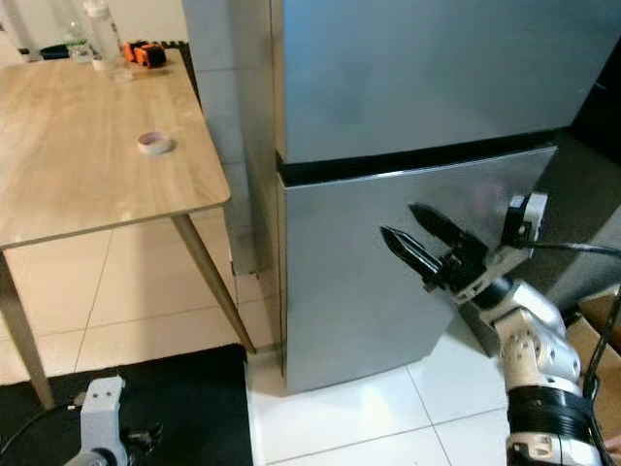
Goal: Restocking fridge
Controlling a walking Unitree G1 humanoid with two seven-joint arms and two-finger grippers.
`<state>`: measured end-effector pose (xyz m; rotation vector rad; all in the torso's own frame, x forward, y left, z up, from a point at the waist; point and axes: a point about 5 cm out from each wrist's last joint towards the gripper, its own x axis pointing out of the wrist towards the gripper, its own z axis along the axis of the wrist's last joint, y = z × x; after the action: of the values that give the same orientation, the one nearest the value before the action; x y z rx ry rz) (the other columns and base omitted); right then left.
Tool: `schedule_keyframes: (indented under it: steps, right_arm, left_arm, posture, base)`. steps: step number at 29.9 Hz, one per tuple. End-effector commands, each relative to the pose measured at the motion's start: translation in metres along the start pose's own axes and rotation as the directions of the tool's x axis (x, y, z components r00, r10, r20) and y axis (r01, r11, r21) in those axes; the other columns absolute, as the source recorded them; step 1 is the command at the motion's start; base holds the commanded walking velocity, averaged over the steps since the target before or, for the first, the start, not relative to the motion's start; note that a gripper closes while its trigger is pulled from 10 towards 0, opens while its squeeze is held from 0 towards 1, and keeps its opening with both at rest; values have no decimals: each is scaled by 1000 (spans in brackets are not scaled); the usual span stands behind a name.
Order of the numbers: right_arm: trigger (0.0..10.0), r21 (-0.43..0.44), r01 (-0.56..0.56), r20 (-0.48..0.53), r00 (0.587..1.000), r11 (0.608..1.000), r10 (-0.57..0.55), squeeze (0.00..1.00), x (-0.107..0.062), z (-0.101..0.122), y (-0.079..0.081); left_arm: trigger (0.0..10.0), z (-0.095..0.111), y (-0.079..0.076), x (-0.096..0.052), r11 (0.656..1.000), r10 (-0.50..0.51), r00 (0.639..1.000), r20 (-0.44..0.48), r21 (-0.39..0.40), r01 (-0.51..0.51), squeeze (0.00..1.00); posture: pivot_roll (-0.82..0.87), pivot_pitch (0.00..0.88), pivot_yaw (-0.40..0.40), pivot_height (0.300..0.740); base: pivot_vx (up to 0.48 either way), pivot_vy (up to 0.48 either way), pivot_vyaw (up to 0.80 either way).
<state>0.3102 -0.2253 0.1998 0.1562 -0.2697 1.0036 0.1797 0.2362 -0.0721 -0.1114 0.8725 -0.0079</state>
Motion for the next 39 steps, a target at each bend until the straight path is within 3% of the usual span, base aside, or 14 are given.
schedule_keyframes:
  steps: [1,3,7,8,9,10,13,17,18,23,25,28,32,39]
  right_arm:
    - [10000,-76,-51,-85,995,996,45,1000,18,3,0]
    - [10000,-177,-44,-176,984,983,12,1000,37,1,-5]
    - [10000,-279,-31,-256,966,960,-43,1000,52,-2,-11]
    - [10000,-314,-38,-295,954,949,-60,906,58,-4,-13]
    - [10000,-327,-54,-336,940,944,-62,510,62,-4,-13]
    - [10000,-363,-62,-372,924,930,-84,0,69,-3,-15]
    - [10000,-437,-121,-444,891,891,-97,0,82,0,-17]
    - [10000,-466,-192,-503,860,864,-80,0,88,-2,-15]
    - [10000,-508,-222,-543,833,832,-110,0,92,-3,-18]
    - [10000,-611,-208,-542,813,764,-212,0,101,3,-27]
    - [10000,-688,-242,-570,764,684,-303,0,102,1,-33]
    - [10000,-723,-255,-577,734,642,-359,0,102,-2,-38]
    - [10000,-736,-286,-599,697,613,-395,0,102,-7,-41]
    - [10000,-754,-235,-563,713,613,-419,0,109,-9,-43]
  left_arm:
    - [10000,-13,-7,0,1000,-7,999,-53,1,7,0]
    - [10000,-18,-7,-1,1000,3,998,-68,0,-3,0]
    - [10000,-21,-6,-2,1000,7,997,-79,0,-7,0]
    - [10000,-22,-7,-2,1000,8,997,-83,2,-8,0]
    - [10000,-23,-7,-3,1000,9,996,-86,4,-9,0]
    - [10000,-24,-8,-2,1000,9,996,-91,10,-8,0]
    - [10000,-26,-12,-2,1000,-3,995,-99,31,6,0]
    - [10000,-25,-13,-1,1000,0,996,-92,19,2,0]
    - [10000,-25,-14,-1,1000,1,996,-91,16,1,0]
    - [10000,-28,-19,0,1000,-5,995,-96,16,7,0]
    - [10000,-29,-21,0,1000,-13,995,-101,21,15,0]
    - [10000,-29,-22,0,1000,-16,995,-101,25,19,0]
    - [10000,-27,-22,1,999,-17,995,-94,27,20,0]
    - [10000,-23,-22,2,999,-18,996,-85,40,22,0]
  posture:
    - [1,0,-12,740]
    - [2,0,-18,740]
    - [4,0,-19,740]
    - [6,0,-21,740]
    - [8,0,-23,740]
    - [11,0,-26,740]
    - [22,0,-40,740]
    - [28,0,-50,740]
    - [29,0,-55,740]
    - [24,0,-61,740]
    - [15,0,-63,740]
    - [15,0,-64,740]
    - [16,0,-65,740]
    - [23,0,-72,740]
  base:
    - [0,0,0]
    - [0,0,0]
    - [0,0,0]
    - [0,0,0]
    - [0,0,0]
    - [0,0,0]
    - [0,0,0]
    - [0,0,0]
    - [0,0,0]
    - [0,0,0]
    - [0,0,0]
    - [0,0,0]
    - [0,0,0]
    - [0,0,0]
